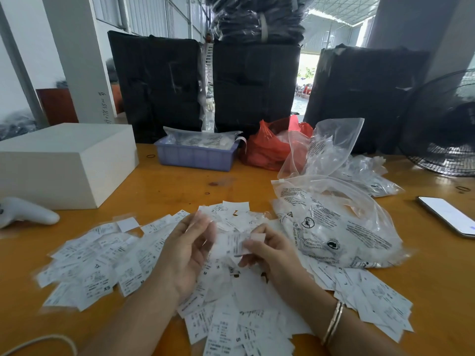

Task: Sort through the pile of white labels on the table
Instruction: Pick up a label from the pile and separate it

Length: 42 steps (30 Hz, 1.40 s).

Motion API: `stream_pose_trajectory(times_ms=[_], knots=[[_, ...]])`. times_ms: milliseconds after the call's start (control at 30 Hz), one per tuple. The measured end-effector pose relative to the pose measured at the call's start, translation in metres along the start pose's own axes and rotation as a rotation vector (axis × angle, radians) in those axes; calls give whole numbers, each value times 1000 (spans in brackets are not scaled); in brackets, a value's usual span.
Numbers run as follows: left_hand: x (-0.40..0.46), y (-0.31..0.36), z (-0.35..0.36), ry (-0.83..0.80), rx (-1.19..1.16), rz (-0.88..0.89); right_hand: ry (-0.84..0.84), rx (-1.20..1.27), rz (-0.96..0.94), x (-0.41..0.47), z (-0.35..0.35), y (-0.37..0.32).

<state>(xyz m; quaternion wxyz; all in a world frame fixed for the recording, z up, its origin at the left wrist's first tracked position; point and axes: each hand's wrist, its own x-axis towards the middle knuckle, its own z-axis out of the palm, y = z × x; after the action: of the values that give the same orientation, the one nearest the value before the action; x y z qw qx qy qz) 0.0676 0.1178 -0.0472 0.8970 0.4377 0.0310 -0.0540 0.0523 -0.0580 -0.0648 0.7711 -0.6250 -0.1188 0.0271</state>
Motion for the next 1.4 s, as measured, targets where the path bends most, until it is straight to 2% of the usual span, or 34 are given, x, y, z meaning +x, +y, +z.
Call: stream_pose_trajectory(times_ms=[100, 200, 267, 433, 633, 800, 933, 1400], knots=[[0, -3, 2, 4, 78, -1, -69, -87, 88, -2, 5, 2], [-2, -9, 6, -6, 214, 43, -63, -105, 88, -2, 9, -1], [-4, -10, 8, -35, 263, 75, -37, -128, 67, -2, 8, -4], [-8, -9, 7, -147, 464, 26, 92, -34, 17, 1, 3, -4], [-6, -11, 5, -189, 638, -62, 112, -84, -24, 0, 3, -3], [-3, -11, 4, -69, 522, 49, 267, 121, -82, 2, -3, -6], [-2, -11, 4, -6, 497, 128, 315, 279, -93, 5, -8, -6], [1, -14, 2, 54, 527, 207, 299, 234, -94, 4, -5, -5]])
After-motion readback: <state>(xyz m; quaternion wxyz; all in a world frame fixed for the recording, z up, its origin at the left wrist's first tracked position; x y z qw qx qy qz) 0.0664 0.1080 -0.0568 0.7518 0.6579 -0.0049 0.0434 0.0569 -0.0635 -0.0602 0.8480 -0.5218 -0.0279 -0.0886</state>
